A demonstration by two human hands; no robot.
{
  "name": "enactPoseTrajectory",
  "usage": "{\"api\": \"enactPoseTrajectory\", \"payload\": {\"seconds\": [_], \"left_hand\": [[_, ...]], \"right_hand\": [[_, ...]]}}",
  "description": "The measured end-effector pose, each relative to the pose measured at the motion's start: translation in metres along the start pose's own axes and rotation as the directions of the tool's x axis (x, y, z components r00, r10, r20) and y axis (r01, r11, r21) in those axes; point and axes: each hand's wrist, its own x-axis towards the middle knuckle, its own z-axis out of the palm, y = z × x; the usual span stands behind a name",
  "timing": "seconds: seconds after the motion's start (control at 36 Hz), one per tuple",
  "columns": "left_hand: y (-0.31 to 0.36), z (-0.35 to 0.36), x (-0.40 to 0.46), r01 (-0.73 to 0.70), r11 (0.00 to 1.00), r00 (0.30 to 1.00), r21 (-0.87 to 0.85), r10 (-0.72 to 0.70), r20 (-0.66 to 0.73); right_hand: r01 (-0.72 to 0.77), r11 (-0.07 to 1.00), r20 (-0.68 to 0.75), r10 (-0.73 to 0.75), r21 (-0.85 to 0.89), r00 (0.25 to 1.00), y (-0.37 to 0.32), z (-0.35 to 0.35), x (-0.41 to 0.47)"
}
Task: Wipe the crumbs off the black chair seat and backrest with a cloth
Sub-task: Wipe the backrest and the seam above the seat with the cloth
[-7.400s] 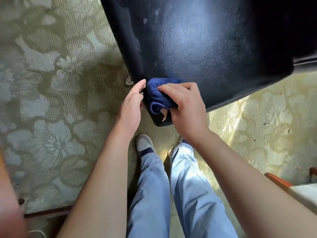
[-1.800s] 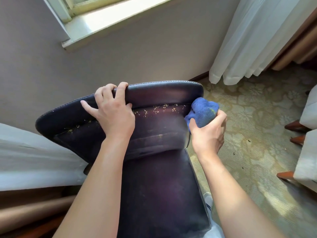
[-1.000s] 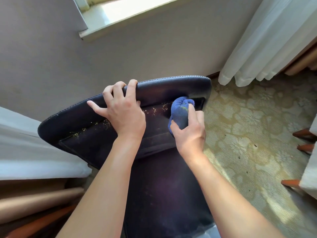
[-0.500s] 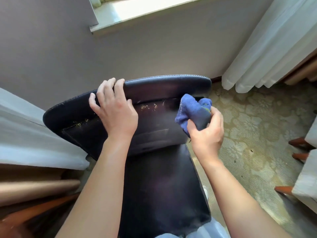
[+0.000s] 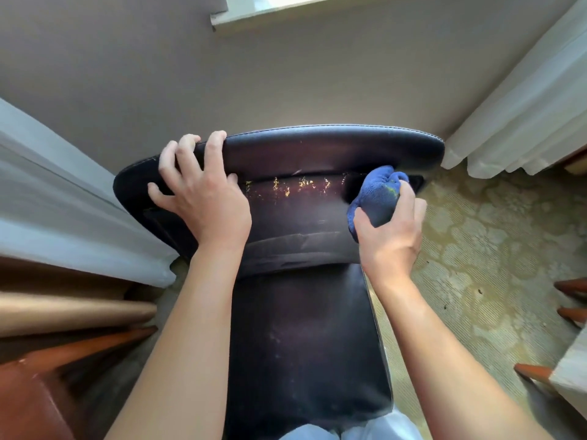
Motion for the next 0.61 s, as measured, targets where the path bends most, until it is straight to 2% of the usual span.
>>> {"api": "enactPoseTrajectory", "payload": {"seconds": [0.11, 0.25, 0.36, 0.44, 0.53, 0.61], "left_hand": [[0.002, 0.006, -0.001, 0.015, 1.000, 1.000, -0.018, -0.015, -0.019], [0.002, 0.008, 0.002, 0.015, 1.000, 0.999, -0.020, -0.016, -0.039], [-0.001, 0.007, 0.002, 0.011, 1.000, 0.999, -0.022, -0.012, -0.036], [-0.004, 0.005, 0.002, 0.002, 0.999, 1.000, -0.035, -0.003, -0.029], [-0.012, 0.000, 0.002, -0.028, 0.999, 0.999, -0.032, 0.027, -0.017], [-0.021, -0.004, -0.001, -0.061, 0.997, 0.998, -0.046, 0.060, -0.014]], "right_hand": [[0.058, 0.998, 0.088, -0.059, 0.007, 0.994, -0.006, 0.004, -0.007], [0.114, 0.993, 0.122, -0.113, 0.000, 0.986, -0.021, 0.016, -0.017], [0.296, 0.955, 0.234, -0.283, -0.023, 0.930, -0.038, 0.028, -0.030], [0.371, 0.928, 0.290, -0.346, -0.036, 0.892, -0.049, 0.034, -0.036], [0.365, 0.931, 0.285, -0.352, 0.008, 0.892, -0.047, 0.028, -0.038], [0.307, 0.947, 0.183, -0.319, 0.094, 0.930, -0.040, 0.014, -0.041]]}}
